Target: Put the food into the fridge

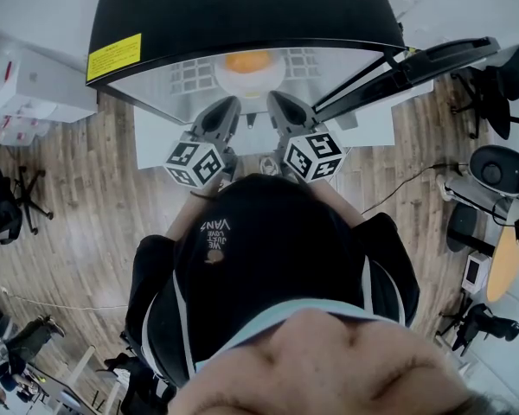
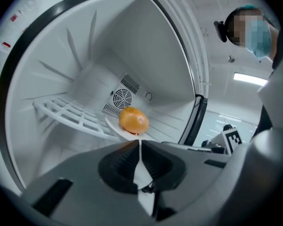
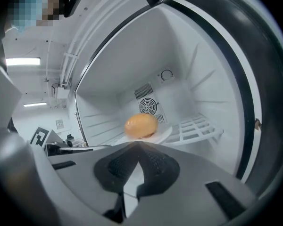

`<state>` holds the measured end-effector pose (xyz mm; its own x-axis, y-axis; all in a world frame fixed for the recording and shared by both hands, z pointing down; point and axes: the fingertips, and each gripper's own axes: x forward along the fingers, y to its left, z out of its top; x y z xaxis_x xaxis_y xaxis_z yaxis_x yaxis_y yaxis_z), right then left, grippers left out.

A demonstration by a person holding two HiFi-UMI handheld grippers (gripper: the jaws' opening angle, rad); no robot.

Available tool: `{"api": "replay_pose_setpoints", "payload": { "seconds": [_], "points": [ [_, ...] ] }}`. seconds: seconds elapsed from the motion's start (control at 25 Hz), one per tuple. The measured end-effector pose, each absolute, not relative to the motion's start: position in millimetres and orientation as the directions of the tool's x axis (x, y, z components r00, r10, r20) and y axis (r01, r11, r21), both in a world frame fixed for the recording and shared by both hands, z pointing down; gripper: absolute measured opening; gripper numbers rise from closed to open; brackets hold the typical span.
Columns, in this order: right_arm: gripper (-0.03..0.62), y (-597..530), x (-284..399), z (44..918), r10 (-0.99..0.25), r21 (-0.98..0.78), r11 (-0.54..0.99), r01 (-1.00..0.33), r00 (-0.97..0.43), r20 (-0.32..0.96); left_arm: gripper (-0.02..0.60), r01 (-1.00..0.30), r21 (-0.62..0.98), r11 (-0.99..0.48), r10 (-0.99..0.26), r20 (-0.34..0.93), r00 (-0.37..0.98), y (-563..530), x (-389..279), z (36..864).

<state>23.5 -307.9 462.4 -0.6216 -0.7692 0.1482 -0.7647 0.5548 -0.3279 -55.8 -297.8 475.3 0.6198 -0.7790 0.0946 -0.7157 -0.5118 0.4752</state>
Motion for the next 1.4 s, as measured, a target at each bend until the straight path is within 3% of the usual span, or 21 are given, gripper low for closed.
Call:
{"api": "replay_pose_setpoints", "payload": {
  "seconds": [1.4],
  "points": [
    [0.012, -349.7, 11.7, 459.0, -0.735, -0.347, 0.589, -0.730, -0.662, 0.145, 0.026, -0.716, 0.523, -0.463, -0.808, 0.084, 0.584, -331.9, -60.7, 474.5]
  ]
}}
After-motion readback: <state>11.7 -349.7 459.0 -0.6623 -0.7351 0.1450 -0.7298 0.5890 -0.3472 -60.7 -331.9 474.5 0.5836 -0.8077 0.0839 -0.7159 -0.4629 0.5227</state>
